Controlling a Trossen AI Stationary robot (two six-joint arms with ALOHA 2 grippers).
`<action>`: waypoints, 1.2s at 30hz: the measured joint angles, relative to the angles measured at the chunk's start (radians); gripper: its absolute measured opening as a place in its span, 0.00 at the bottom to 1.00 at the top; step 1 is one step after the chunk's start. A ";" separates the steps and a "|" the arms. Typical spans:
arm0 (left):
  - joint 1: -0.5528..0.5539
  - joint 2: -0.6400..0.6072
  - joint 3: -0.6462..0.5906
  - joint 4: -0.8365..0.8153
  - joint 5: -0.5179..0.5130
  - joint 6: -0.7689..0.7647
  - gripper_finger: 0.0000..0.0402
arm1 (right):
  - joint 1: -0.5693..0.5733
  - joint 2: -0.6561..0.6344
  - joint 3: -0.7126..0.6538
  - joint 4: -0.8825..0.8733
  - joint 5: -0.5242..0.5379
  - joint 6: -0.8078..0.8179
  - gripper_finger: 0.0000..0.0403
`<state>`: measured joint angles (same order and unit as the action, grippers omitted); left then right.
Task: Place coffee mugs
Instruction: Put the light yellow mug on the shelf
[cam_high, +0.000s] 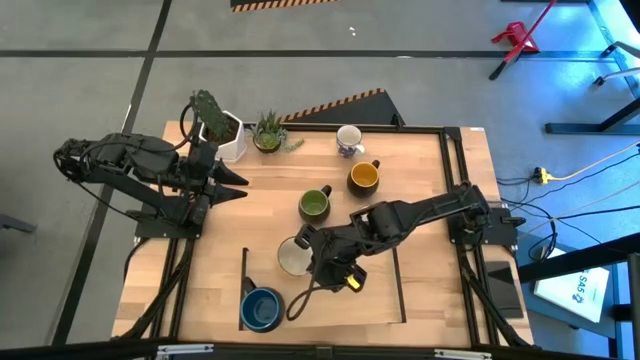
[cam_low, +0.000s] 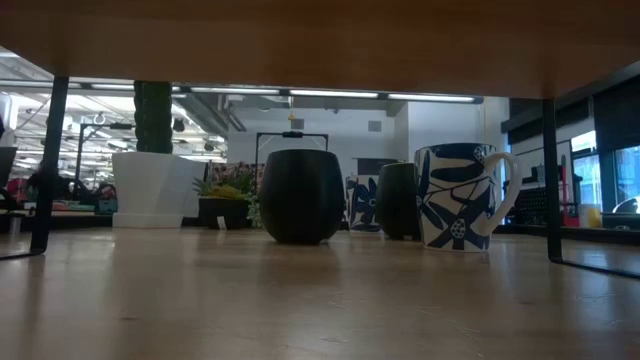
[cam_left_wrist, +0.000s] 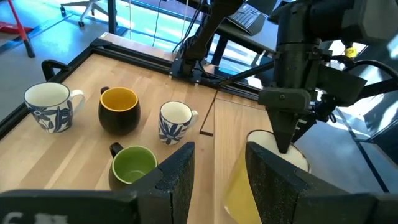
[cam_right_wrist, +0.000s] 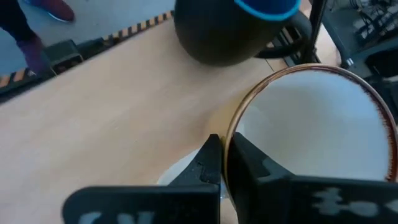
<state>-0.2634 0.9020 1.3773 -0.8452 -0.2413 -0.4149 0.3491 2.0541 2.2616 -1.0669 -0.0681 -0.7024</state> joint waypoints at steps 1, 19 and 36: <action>0.000 0.000 0.000 0.000 0.000 0.000 0.34 | 0.000 0.000 0.000 0.000 -0.004 0.003 0.00; 0.000 0.000 0.000 0.000 0.000 0.000 0.34 | 0.004 0.010 0.000 -0.015 -0.049 0.034 0.00; 0.000 0.000 0.000 0.000 0.000 0.000 0.34 | 0.004 0.010 0.000 -0.028 -0.060 0.043 0.13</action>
<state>-0.2634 0.9024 1.3773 -0.8448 -0.2417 -0.4152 0.3531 2.0636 2.2616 -1.0948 -0.1285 -0.6590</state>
